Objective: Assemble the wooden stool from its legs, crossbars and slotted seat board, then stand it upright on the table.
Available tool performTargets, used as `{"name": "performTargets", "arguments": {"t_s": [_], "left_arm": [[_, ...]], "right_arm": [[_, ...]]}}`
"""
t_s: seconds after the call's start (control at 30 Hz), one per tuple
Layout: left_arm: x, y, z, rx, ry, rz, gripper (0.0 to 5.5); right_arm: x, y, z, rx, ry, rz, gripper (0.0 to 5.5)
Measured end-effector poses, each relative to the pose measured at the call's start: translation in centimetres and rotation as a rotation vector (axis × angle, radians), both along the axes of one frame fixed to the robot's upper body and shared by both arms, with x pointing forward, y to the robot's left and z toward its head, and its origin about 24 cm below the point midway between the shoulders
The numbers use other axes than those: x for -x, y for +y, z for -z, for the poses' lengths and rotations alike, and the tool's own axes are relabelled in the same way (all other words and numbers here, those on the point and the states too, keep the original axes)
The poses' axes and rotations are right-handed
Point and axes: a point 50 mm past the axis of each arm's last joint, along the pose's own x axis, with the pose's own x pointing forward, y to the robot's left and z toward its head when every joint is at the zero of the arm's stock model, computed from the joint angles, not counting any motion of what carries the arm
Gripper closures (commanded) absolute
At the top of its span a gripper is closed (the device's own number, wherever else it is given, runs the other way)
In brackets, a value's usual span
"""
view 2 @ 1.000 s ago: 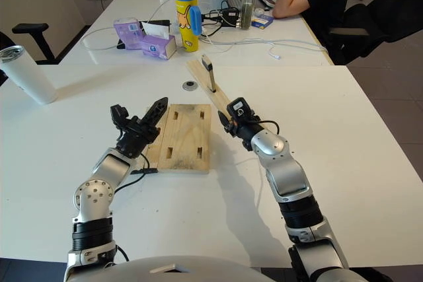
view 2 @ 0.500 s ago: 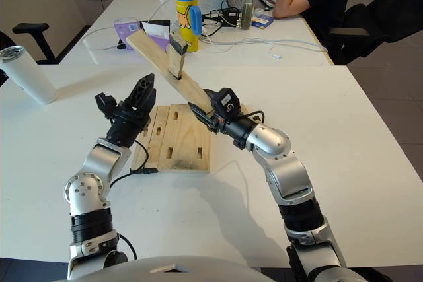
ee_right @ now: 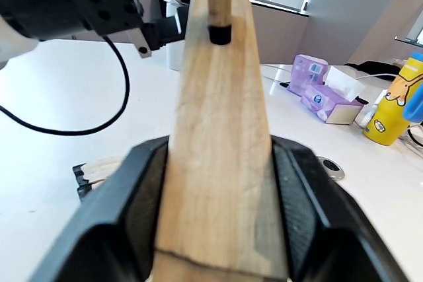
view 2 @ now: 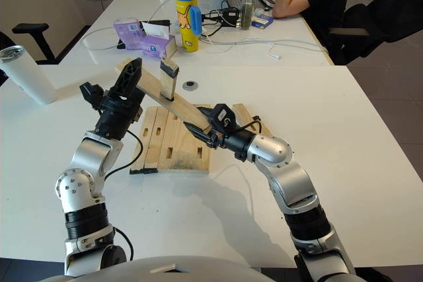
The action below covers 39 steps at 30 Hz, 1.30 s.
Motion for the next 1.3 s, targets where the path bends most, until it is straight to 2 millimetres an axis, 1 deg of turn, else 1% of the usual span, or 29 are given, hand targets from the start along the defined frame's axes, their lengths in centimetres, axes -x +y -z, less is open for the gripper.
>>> {"name": "performTargets", "arguments": {"t_s": [0.43, 0.47, 0.5, 0.7, 0.73, 0.87, 0.93, 1.0, 1.2, 1.23, 1.3], "left_arm": [[-0.1, 0.4, 0.0, -0.044, -0.01, -0.021, 4.21], [-0.1, 0.4, 0.0, -0.045, -0.011, -0.021, 4.31], [-0.1, 0.5, 0.0, -0.05, -0.01, -0.024, 4.43], [-0.2, 0.6, 0.1, -0.067, -0.008, -0.033, 4.45], [-0.2, 0.6, 0.1, -0.067, -0.009, -0.033, 4.45], [-0.3, 0.8, 0.2, -0.079, -0.01, -0.065, 4.45], [-0.5, 1.4, 0.5, -0.087, 0.003, -0.116, 4.45], [-0.8, 2.5, 0.6, -0.075, 0.004, -0.189, 4.45], [-1.4, 6.7, -0.4, -0.043, -0.033, -0.393, 4.45], [-1.4, 7.0, -0.5, -0.047, -0.036, -0.403, 4.45], [-1.4, 7.2, -0.4, -0.053, -0.035, -0.405, 4.45]], "right_arm": [[0.0, -0.3, 0.0, 0.015, -0.001, -0.015, 3.35], [0.0, -0.3, 0.0, 0.016, 0.0, -0.017, 3.06], [0.0, -0.3, 0.0, 0.014, 0.001, -0.019, 2.95], [0.1, -0.3, 0.0, 0.018, 0.003, -0.038, 1.91], [0.1, -0.3, 0.0, 0.018, 0.003, -0.038, 1.86], [0.1, -0.3, 0.0, 0.008, 0.01, -0.041, 1.85], [0.1, -0.3, -0.1, -0.003, 0.022, -0.048, 1.85], [0.2, -0.4, 0.0, 0.009, 0.041, -0.068, 1.85], [0.5, -1.5, 0.9, 0.086, 0.122, -0.135, 1.85], [0.4, -1.5, 1.3, 0.101, 0.136, -0.141, 1.85], [0.6, -1.7, 2.7, 0.193, 0.161, -0.165, 1.85]]}}
